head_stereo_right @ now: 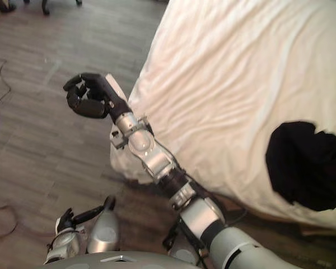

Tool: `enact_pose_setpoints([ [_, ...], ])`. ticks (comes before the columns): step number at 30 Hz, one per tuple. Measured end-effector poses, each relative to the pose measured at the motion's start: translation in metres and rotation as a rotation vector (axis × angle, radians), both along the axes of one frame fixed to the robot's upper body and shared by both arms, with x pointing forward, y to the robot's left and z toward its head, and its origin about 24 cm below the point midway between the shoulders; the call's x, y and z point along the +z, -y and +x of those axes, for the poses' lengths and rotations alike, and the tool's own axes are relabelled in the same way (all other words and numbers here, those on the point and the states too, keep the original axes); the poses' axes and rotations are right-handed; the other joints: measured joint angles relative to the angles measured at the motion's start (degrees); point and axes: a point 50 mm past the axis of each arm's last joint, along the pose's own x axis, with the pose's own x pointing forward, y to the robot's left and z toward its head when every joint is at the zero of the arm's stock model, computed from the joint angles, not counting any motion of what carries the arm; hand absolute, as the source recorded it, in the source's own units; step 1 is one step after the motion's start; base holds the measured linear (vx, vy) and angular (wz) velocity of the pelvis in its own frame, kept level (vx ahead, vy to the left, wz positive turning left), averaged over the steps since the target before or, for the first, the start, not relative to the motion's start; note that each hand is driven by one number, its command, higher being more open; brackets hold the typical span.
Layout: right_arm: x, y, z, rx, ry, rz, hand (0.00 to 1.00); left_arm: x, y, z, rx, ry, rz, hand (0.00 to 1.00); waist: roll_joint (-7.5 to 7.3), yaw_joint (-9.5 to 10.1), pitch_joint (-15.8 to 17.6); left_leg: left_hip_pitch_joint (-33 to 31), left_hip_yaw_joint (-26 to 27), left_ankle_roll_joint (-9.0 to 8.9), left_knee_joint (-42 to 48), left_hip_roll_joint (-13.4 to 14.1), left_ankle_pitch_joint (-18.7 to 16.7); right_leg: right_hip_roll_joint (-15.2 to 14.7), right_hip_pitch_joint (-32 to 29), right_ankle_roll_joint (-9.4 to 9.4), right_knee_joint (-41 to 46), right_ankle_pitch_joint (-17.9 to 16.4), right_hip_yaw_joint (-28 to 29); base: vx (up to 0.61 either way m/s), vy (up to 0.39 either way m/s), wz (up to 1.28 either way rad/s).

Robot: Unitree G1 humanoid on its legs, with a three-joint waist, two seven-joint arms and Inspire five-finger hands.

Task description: Tidy up the quilt and then pick up the clothes from the bed and put them into the laundry hamper

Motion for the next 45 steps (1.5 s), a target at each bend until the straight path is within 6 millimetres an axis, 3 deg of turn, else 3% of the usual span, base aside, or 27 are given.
enact_pose_setpoints([
  [2, 0.006, 0.004, 0.008, -0.037, 0.011, -0.023, 0.0, 0.001, 0.003, 0.006, 0.011, 0.023, -0.025, 1.0, 0.96, -0.32, 2.1, -2.7, 0.0, -0.44, 0.2, 0.2, 0.8, 0.0, -3.3, -0.63, 0.7, 1.0, 0.3, -0.12, -0.028, -0.12],
  [7, -0.01, 0.032, 0.033, -0.208, -0.085, -0.045, 0.0, 0.011, 0.007, 0.029, 0.016, 0.104, -0.031, 1.0, 0.41, -0.33, 3.1, -9.9, 2.0, -0.84, 2.1, 0.6, 1.2, -0.1, -12.4, -1.46, 3.3, 1.6, 3.1, -0.06, -0.009, -0.21],
  [10, -0.004, 0.016, 0.027, -0.172, -0.028, -0.051, 0.0, 0.016, 0.013, 0.041, 0.021, 0.146, -0.057, 1.0, 0.51, -1.41, 3.3, -11.9, 3.6, -0.84, 2.4, 0.9, 1.2, -0.5, -16.9, -2.46, 5.8, 0.9, 4.6, -0.04, 0.002, -0.24],
  [14, -0.02, 0.0, 0.016, -0.135, -0.036, -0.066, 0.0, 0.023, 0.023, 0.057, -0.016, 0.204, -0.079, 1.0, 0.69, -3.09, 3.4, -12.3, 4.1, -0.76, 2.4, 1.1, 1.1, -1.2, -18.2, -2.83, 8.4, -0.9, 4.5, -0.01, 0.005, -0.01],
  [18, -0.05, -0.013, -0.002, -0.074, -0.036, -0.183, 0.0, 0.03, 0.035, 0.07, -0.122, 0.238, -0.084, 1.0, 0.68, -4.48, 3.4, -10.8, 4.2, -0.36, 2.7, 1.0, 0.8, -1.5, -16.7, -2.57, 8.9, -1.3, 4.4, 0.01, 0.016, 0.0],
  [22, -0.097, -0.019, -0.026, 0.051, -0.134, -0.31, 0.0, 0.034, 0.044, 0.077, -0.222, 0.244, -0.058, 1.0, 0.65, -5.67, 3.3, -8.2, 4.8, -0.01, 3.2, 0.8, -0.1, -1.5, -13.8, -2.34, 8.2, -1.2, 4.7, 0.03, 0.042, -0.04],
  [23, -0.135, -0.018, -0.04, 0.093, -0.281, -0.383, 0.0, 0.034, 0.046, 0.078, -0.26, 0.242, -0.049, 1.0, 0.57, -6.09, 3.3, -7.2, 4.8, 0.23, 3.2, 0.6, -0.4, -1.3, -12.4, -1.85, 7.0, -0.8, 4.6, 0.0, 0.0, 0.0],
  [25, -0.178, -0.01, -0.057, 0.105, -0.454, -0.479, 0.0, 0.034, 0.048, 0.079, -0.29, 0.239, -0.039, 1.0, 0.57, -6.24, 3.3, -6.5, 4.8, 0.39, 3.2, 0.4, -0.9, -1.0, -10.9, -1.53, 4.8, 0.2, 4.5, 0.01, 0.039, 0.0],
  [26, -0.218, 0.009, -0.077, 0.073, -0.666, -0.509, 0.0, 0.034, 0.05, 0.079, -0.352, 0.218, -0.005, 1.0, 0.57, -6.21, 3.3, -6.2, 4.8, 0.86, 3.2, 0.2, -1.3, -0.5, -9.1, -1.33, 2.0, 1.4, 4.0, 0.0, 0.045, 0.07],
  [27, -0.223, 0.015, -0.081, 0.053, -0.712, -0.463, 0.0, 0.033, 0.048, 0.078, -0.389, 0.198, 0.023, 1.0, 0.5, -6.63, 3.4, -6.3, 4.7, 0.88, 3.0, 0.2, -1.4, -0.4, -8.6, -1.45, 1.1, 1.6, 3.6, 0.0, 0.037, 0.05],
  [29, -0.225, 0.018, -0.083, 0.068, -0.711, -0.481, 0.0, 0.028, 0.041, 0.072, -0.408, 0.15, 0.031, 1.0, 0.07, -7.88, 3.5, -4.3, 4.8, 0.85, 3.1, 0.3, -1.4, 0.5, -6.3, -1.48, -0.9, 2.5, 3.7, 0.0, 0.02, -0.1],
  [34, -0.216, 0.017, -0.086, 0.108, -0.73, -0.392, 0.0, 0.026, 0.04, 0.07, -0.406, 0.142, 0.03, 1.0, -0.27, -7.85, 3.2, -1.3, 5.1, 1.52, 3.1, 0.3, -3.1, 1.2, -2.2, -1.62, -4.2, 3.0, 3.6, 0.01, 0.032, -0.07],
  [36, -0.186, 0.003, -0.088, 0.205, -0.694, -0.231, 0.0, 0.021, 0.032, 0.063, -0.399, 0.103, 0.041, 1.0, -0.79, -7.57, 2.9, 0.7, 6.4, 1.39, 1.3, 0.5, -3.2, 1.3, -1.5, -2.61, -4.9, 2.2, 3.0, 0.05, 0.041, -0.27],
  [38, -0.156, -0.008, -0.093, 0.308, -0.676, -0.02, 0.0, 0.013, 0.026, 0.05, -0.372, 0.056, 0.034, 1.0, -0.81, -8.08, 2.3, 2.5, 6.6, 0.91, 1.1, 0.5, -3.3, 1.4, -0.2, -1.73, -4.9, 3.6, 3.3, 0.11, 0.045, -0.13],
  [41, -0.109, -0.015, -0.095, 0.409, -0.565, 0.217, 0.0, 0.002, 0.021, 0.028, -0.34, -0.008, 0.019, 1.0, -0.5, -9.23, -1.8, 3.2, 7.7, 0.98, 1.3, 0.5, -3.2, 1.6, -0.4, -1.6, -4.9, 3.7, 4.7, 0.13, 0.057, -0.15],
  [45, -0.078, -0.009, -0.085, 0.421, -0.479, 0.387, 0.0, -0.005, 0.018, 0.01, -0.329, -0.048, 0.017, 1.0, -0.3, -9.38, -5.1, 5.0, 9.9, 1.29, 1.5, 0.5, -3.4, 1.6, -0.1, -1.6, -4.9, 3.7, 5.5, 0.08, 0.038, -0.29],
])
